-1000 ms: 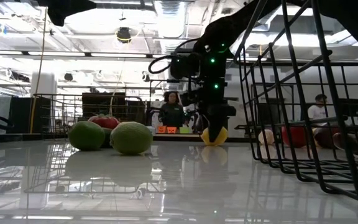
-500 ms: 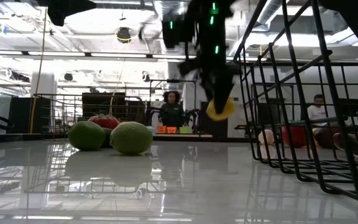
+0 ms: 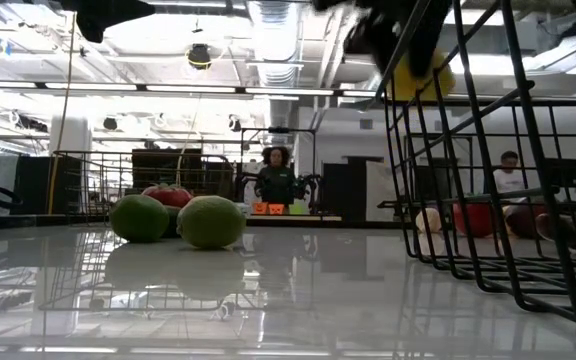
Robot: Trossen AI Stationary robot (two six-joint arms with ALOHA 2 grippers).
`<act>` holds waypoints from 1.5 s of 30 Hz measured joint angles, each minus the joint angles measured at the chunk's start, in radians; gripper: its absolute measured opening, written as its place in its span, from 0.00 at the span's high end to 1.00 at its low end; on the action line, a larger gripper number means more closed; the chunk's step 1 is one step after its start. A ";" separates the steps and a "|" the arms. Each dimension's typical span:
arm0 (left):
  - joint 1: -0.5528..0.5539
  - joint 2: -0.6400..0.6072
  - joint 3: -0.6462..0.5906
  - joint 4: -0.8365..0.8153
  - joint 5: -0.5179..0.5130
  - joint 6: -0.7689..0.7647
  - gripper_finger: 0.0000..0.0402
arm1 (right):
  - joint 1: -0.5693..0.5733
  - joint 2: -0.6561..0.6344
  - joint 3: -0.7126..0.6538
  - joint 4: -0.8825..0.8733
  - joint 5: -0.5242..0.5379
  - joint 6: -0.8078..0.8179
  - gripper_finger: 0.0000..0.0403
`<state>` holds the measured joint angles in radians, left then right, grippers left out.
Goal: Sort produce into baskets
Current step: Put the top left lemon into the bottom wire basket, then put the right tomato into the bottom wire basket
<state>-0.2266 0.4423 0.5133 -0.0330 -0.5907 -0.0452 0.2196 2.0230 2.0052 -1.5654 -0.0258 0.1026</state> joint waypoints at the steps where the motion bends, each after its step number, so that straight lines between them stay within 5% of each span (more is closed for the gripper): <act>1: 0.000 0.000 0.000 0.000 0.000 -0.001 0.44 | 0.014 -0.012 0.000 0.003 -0.002 0.024 0.43; 10: 0.000 0.000 0.000 -0.005 0.000 -0.016 0.44 | 0.151 -0.043 0.000 0.027 -0.002 0.200 0.40; 21: 0.000 0.000 0.000 -0.002 0.000 -0.021 0.44 | 0.157 -0.024 0.000 0.033 0.003 0.249 0.19; 30: -0.001 0.002 0.000 -0.008 0.010 -0.050 0.44 | 0.071 -0.116 -0.014 -0.006 0.262 0.208 0.21; 38: -0.002 0.009 0.000 -0.026 0.075 -0.102 0.44 | -0.056 -0.394 -0.335 0.072 0.473 0.265 0.23; 45: -0.001 0.023 0.000 -0.030 0.080 -0.144 0.44 | -0.126 -0.692 -0.789 0.244 0.366 0.375 0.23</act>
<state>-0.2279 0.4655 0.5133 -0.0631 -0.5103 -0.1896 0.0932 1.3311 1.2167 -1.3209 0.3398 0.4775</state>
